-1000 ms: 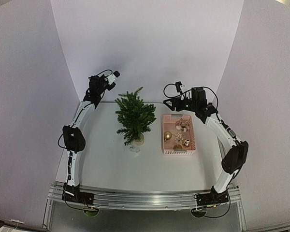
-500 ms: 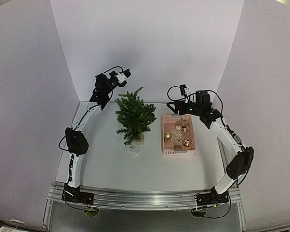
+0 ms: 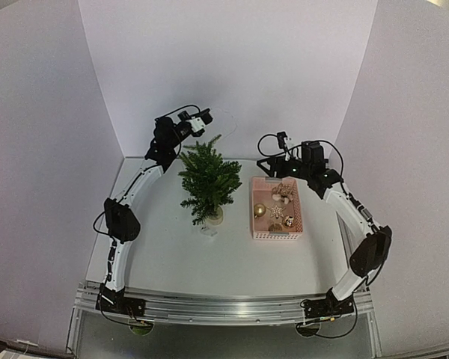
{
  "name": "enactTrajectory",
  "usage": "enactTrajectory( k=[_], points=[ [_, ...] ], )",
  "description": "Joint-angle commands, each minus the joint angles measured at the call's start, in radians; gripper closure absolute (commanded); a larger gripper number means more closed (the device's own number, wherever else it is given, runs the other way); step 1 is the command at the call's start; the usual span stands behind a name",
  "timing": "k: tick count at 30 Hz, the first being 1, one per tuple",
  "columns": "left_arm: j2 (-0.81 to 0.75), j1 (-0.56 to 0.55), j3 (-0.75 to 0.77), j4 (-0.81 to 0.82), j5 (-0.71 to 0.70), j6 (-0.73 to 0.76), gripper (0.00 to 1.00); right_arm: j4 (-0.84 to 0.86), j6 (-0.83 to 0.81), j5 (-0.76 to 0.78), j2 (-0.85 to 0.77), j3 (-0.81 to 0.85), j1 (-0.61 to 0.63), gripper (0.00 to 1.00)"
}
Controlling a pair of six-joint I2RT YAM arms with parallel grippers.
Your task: Decorate the small christmas tree
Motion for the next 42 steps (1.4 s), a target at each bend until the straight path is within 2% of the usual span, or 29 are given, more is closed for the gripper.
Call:
enactTrajectory(
  k=[1, 5, 9, 15, 20, 29, 34, 38, 42],
  points=[
    [-0.124, 0.002, 0.034, 0.08, 0.024, 0.013, 1.0, 0.035, 0.01, -0.017, 0.016, 0.02, 0.011, 0.35],
    [-0.162, -0.003, 0.029, 0.056, 0.068, 0.016, 1.0, 0.045, 0.012, -0.017, 0.023, 0.023, 0.011, 0.35],
    [-0.214, -0.023, -0.009, -0.041, 0.111, 0.016, 1.0, 0.055, 0.015, -0.02, 0.032, 0.024, 0.013, 0.35],
    [-0.288, -0.056, -0.069, -0.311, 0.175, 0.074, 1.0, 0.065, 0.015, -0.019, 0.026, 0.011, 0.014, 0.35],
    [-0.3, -0.108, -0.04, -0.509, 0.147, 0.149, 1.0, 0.072, 0.015, -0.02, 0.02, -0.007, 0.014, 0.35],
    [-0.35, -0.194, -0.094, -0.637, 0.064, 0.223, 1.0, 0.078, 0.02, 0.038, 0.002, -0.047, 0.014, 0.34],
    [-0.388, -0.209, -0.128, -0.668, 0.04, 0.241, 1.0, 0.077, 0.052, 0.037, 0.057, 0.014, 0.015, 0.34],
    [-0.369, -0.221, -0.067, -0.778, 0.021, 0.223, 1.0, 0.077, 0.085, 0.044, 0.089, 0.047, 0.014, 0.34],
    [-0.398, -0.238, -0.113, -0.85, 0.019, 0.249, 1.0, 0.077, 0.104, 0.057, 0.088, 0.024, 0.014, 0.34]
  ],
)
